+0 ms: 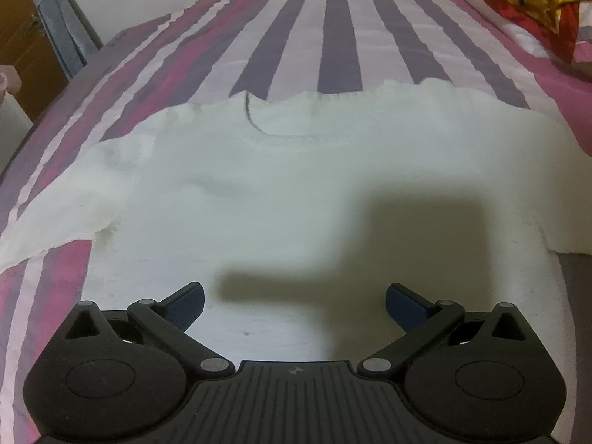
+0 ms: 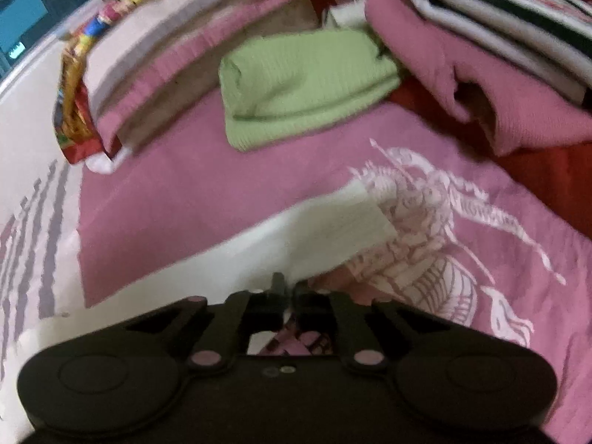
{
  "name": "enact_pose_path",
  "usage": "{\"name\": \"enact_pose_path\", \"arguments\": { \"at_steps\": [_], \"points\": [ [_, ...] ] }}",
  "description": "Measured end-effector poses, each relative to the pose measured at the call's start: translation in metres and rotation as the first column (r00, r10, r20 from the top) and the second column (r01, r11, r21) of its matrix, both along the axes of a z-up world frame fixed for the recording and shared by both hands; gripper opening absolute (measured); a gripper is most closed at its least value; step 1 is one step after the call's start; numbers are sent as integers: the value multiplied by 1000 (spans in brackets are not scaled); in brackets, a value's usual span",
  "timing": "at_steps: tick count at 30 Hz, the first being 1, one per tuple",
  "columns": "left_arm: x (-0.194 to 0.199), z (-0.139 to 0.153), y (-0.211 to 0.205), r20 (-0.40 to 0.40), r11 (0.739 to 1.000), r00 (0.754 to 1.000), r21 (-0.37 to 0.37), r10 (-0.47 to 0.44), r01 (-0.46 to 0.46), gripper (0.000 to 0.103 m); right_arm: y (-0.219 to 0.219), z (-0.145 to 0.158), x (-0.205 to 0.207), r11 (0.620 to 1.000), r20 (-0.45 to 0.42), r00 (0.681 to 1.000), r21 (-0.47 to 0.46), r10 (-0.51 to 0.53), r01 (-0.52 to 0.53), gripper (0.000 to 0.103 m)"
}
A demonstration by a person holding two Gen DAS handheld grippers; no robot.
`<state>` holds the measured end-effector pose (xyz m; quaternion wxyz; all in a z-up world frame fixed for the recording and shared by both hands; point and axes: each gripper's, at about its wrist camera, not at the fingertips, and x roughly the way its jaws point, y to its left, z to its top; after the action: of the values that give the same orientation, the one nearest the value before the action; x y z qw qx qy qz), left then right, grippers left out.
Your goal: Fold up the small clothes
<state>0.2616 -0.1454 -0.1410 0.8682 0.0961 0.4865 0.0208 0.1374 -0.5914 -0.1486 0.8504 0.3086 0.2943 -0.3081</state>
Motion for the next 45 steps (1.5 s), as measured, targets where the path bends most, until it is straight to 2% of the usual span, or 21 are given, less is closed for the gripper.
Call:
{"name": "enact_pose_path", "arguments": {
  "at_steps": [6, 10, 12, 15, 18, 20, 21, 23, 25, 28, 30, 31, 32, 35, 38, 40, 45],
  "points": [
    [-3, 10, 27, 20, 999, 999, -26, 36, -35, 103, 41, 37, 8, 991, 107, 986, -54, 132, -127, 5],
    [-4, 19, 61, 24, 996, 997, -57, 69, -67, 103, 102, 64, 38, 953, 176, 937, -86, 301, -290, 5],
    [-3, 24, 81, 25, 993, 995, -76, 97, -95, 103, 147, 73, 56, 915, 209, 891, -97, 403, -391, 5],
    [-3, 29, 114, 47, 986, 988, -91, 145, -140, 103, 218, 78, 82, 836, 228, 806, -100, 547, -539, 5],
    [-3, 31, 141, 61, 982, 984, -103, 167, -161, 103, 283, 63, 104, 753, 231, 726, -49, 648, -656, 5],
    [-3, 32, 157, 68, 980, 982, -105, 177, -170, 103, 316, 45, 114, 703, 225, 687, 9, 691, -711, 7],
    [-2, 31, 162, 63, 979, 982, -111, 178, -171, 103, 330, 33, 120, 669, 213, 664, 58, 717, -741, 11],
    [-2, 27, 170, 43, 976, 983, -135, 176, -169, 103, 350, 13, 128, 626, 168, 641, 140, 749, -768, 36],
    [-3, 26, 170, 40, 972, 984, -164, 174, -166, 103, 359, 1, 129, 605, 132, 628, 179, 767, -776, 39],
    [-3, 23, 162, 47, 955, 988, -269, 146, -128, 103, 349, 12, 116, 616, 156, 637, 163, 755, -771, 44],
    [1, 19, 154, 23, 928, 992, -358, 120, -104, 103, 332, 25, 101, 649, 182, 662, 130, 727, -749, 48],
    [5, 16, 148, 2, 913, 993, -395, 115, -104, 103, 324, 32, 95, 669, 175, 675, 100, 717, -736, 53],
    [9, 13, 141, -6, 907, 994, -409, 107, -101, 103, 315, 36, 90, 684, 170, 685, 76, 708, -726, 57],
    [14, 6, 107, 15, 935, 999, -354, 34, -26, 103, 291, 48, 71, 719, 158, 714, 27, 683, -694, 61],
    [9, 3, 74, 51, 957, 995, -276, -81, 92, 103, 270, 48, 58, 738, 175, 733, 48, 657, -673, 66],
    [5, -2, 56, 72, 961, 989, -238, -127, 141, 103, 259, 43, 53, 747, 182, 743, 59, 644, -662, 66],
    [12, -4, 32, 129, 968, 975, -153, -179, 198, 103, 240, 35, 50, 761, 208, 761, 102, 614, -641, 66]
  ]
}}
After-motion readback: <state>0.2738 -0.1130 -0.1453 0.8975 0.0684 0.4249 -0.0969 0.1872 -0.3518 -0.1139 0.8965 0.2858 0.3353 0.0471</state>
